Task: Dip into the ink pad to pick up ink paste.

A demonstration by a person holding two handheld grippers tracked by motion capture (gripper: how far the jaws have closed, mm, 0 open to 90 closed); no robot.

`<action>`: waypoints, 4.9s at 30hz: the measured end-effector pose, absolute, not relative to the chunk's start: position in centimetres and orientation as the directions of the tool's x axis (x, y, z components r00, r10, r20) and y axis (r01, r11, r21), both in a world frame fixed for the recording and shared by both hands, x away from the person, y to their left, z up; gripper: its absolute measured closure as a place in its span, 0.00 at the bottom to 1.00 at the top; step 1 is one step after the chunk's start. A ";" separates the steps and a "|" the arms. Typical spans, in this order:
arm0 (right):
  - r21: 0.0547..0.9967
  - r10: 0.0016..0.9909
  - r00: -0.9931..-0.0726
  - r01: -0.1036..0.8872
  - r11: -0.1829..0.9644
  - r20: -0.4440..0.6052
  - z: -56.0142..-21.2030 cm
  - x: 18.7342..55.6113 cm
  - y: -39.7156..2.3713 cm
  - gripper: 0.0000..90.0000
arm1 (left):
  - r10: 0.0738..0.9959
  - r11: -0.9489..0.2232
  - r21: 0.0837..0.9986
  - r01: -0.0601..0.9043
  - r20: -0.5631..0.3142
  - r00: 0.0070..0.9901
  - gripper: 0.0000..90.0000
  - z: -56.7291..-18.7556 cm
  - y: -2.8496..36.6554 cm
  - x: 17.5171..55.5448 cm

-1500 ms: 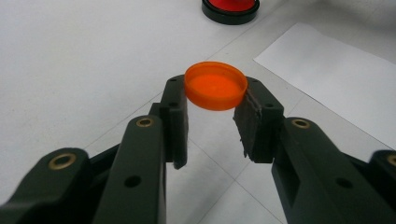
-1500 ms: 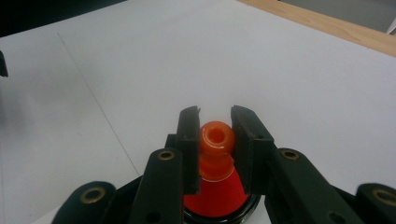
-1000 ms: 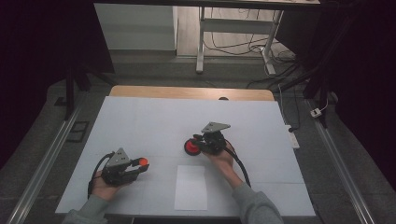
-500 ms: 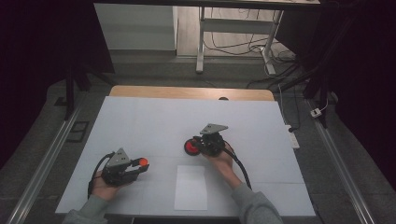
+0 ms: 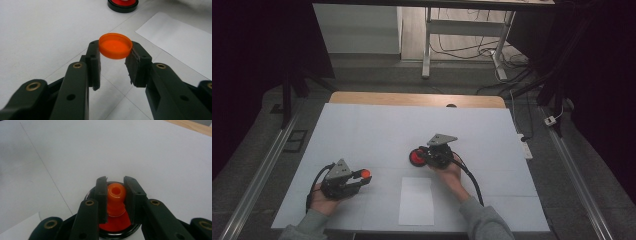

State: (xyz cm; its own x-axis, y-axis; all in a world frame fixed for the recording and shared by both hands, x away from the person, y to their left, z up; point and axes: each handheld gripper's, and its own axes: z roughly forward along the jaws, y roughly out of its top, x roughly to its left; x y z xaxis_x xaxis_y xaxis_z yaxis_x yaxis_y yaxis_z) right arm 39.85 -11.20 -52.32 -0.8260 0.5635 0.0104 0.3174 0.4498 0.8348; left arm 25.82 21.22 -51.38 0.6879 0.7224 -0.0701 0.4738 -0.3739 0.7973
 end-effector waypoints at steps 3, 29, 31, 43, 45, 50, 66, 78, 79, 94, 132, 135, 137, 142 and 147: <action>0.838 0.566 -0.824 0.317 0.445 0.011 -52.4 39.8 -11.2 0.81 | 0.723 -0.372 0.799 0.472 -0.070 0.688 0.72 -51.3 21.3 25.8; 0.894 0.577 -0.810 0.328 0.304 0.101 -51.4 39.9 -12.2 0.81 | 0.723 -0.367 0.804 0.468 -0.071 0.688 0.72 -51.2 21.4 25.9; 0.906 0.573 -0.817 0.293 0.307 0.070 -50.5 39.4 -12.0 0.81 | 0.721 -0.372 0.801 0.469 -0.068 0.689 0.72 -51.3 21.3 26.0; 0.889 0.568 -0.822 0.285 0.358 0.035 -50.6 39.3 -11.6 0.81 | 0.720 -0.376 0.800 0.467 -0.064 0.691 0.72 -51.3 21.3 25.9; 0.887 0.567 -0.823 0.284 0.365 0.031 -50.7 39.3 -11.6 0.81 | 0.721 -0.374 0.802 0.465 -0.064 0.690 0.72 -51.2 21.3 25.9; 0.882 0.574 -0.818 0.295 0.368 0.035 -50.8 39.6 -11.5 0.81 | 0.721 -0.375 0.801 0.466 -0.064 0.690 0.72 -51.3 21.3 25.9; 0.856 0.565 -0.825 0.309 0.414 0.024 -51.8 39.9 -11.1 0.81 | 0.718 -0.378 0.798 0.469 -0.067 0.693 0.72 -51.3 21.3 26.0; 0.841 0.569 -0.822 0.315 0.439 0.011 -52.5 39.9 -10.8 0.81 | 0.718 -0.380 0.799 0.467 -0.063 0.693 0.72 -51.2 21.2 25.9; 0.842 0.571 -0.821 0.318 0.436 0.014 -52.5 39.9 -10.9 0.81 | 0.719 -0.377 0.800 0.466 -0.064 0.692 0.72 -51.2 21.2 25.9; 0.847 0.568 -0.823 0.317 0.427 0.022 -52.7 39.9 -11.0 0.81 | 0.723 -0.369 0.808 0.460 -0.061 0.688 0.72 -51.1 21.3 25.8; 0.898 0.580 -0.809 0.317 0.304 0.089 -51.1 40.1 -12.4 0.81 | 0.720 -0.370 0.808 0.459 -0.063 0.692 0.72 -51.1 21.4 25.9; 0.898 0.581 -0.808 0.322 0.299 0.097 -50.8 40.1 -12.7 0.81 | 0.719 -0.372 0.808 0.457 -0.061 0.693 0.72 -51.1 21.4 25.9; 0.898 0.581 -0.808 0.325 0.296 0.100 -50.8 40.1 -12.8 0.81 | 0.719 -0.372 0.808 0.458 -0.061 0.692 0.72 -51.1 21.4 25.9; 0.901 0.585 -0.804 0.328 0.283 0.109 -50.6 40.1 -13.1 0.81 | 0.721 -0.370 0.808 0.459 -0.062 0.690 0.72 -51.1 21.4 25.9; 0.905 0.583 -0.803 0.331 0.266 0.122 -50.2 40.0 -13.4 0.81 | 0.720 -0.373 0.807 0.458 -0.060 0.692 0.72 -51.1 21.4 25.9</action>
